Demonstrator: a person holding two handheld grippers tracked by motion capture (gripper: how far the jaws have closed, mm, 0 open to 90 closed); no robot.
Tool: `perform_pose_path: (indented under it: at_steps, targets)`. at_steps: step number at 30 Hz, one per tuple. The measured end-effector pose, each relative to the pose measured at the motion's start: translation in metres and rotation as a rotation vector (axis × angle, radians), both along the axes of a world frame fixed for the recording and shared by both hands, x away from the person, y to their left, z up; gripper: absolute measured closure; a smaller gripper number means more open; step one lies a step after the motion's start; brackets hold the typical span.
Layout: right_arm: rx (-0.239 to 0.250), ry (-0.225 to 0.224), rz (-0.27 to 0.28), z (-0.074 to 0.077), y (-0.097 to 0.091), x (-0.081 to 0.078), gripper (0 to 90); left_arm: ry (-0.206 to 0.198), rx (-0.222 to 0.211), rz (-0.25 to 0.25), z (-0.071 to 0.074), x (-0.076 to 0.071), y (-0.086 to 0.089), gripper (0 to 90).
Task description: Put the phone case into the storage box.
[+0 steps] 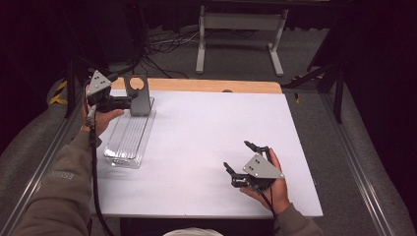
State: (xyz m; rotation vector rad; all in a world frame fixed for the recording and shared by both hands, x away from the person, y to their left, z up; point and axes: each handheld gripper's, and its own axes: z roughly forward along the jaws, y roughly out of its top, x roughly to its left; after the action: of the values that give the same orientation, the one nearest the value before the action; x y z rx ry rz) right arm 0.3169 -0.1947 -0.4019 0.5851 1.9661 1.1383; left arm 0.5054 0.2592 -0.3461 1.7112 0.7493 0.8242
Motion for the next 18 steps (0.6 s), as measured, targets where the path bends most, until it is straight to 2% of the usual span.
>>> perform_pose_path:
  at_steps: [10, 12, 13, 18]
  targets:
    - [-0.004, 0.001, 0.002, 0.000, 0.001, 0.000, 12.7, -0.012, -0.014, -0.022, -0.002, -0.015, -0.002, 8.2]
    - [-0.003, 0.000, 0.003, 0.000, 0.001, -0.001, 12.7, -0.029, -0.008, -0.017, -0.002, -0.018, -0.001, 8.2]
    - [-0.003, 0.000, 0.004, 0.000, 0.001, -0.001, 12.7, -0.046, -0.023, -0.019, -0.002, -0.020, 0.000, 8.2]
    - [-0.006, -0.001, 0.004, 0.000, 0.001, -0.001, 12.7, -0.043, -0.033, -0.034, -0.004, -0.026, 0.000, 8.1]
